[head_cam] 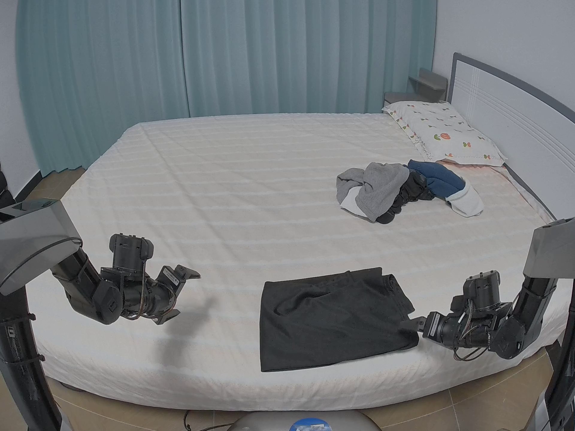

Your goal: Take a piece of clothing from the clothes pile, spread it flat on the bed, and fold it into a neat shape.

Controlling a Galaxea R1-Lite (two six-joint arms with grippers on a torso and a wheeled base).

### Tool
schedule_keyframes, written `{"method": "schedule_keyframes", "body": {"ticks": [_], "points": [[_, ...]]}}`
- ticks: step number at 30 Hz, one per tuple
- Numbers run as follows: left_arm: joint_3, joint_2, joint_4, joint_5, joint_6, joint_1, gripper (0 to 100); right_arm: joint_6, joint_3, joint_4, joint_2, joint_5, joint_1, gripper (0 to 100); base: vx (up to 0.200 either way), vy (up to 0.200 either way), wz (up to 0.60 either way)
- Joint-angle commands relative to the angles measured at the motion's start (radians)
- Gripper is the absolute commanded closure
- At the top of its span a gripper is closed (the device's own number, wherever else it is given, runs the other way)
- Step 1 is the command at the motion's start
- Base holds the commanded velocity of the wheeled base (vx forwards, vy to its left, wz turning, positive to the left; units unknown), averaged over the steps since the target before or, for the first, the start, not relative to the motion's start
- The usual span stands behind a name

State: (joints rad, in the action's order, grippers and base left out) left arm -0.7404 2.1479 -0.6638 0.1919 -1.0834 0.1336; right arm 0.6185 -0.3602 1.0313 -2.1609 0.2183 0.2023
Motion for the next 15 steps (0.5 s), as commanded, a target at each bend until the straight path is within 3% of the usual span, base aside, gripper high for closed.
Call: {"method": "schedule_keyframes", "body": {"ticks": [1,6,9,15], "points": [[-0.005,0.009,0.000,-0.017,-0.004,0.000,0,0.006,-0.052,0.010,0.052,0.001,-0.043,0,0.000,0.000,0.00],[0.003,0.012,-0.002,-0.017,0.007,0.001,0,0.009,-0.166,-0.027,0.018,-0.007,-0.041,0,0.000,0.000,0.00],[0.003,0.012,-0.002,-0.019,0.007,0.003,0,0.009,-0.203,-0.043,-0.002,-0.008,-0.032,0,0.200,0.000,0.00],[0.003,0.015,-0.002,-0.020,0.008,0.006,0,0.010,-0.341,-0.097,-0.073,-0.008,0.025,0,0.000,0.000,0.00]]}}
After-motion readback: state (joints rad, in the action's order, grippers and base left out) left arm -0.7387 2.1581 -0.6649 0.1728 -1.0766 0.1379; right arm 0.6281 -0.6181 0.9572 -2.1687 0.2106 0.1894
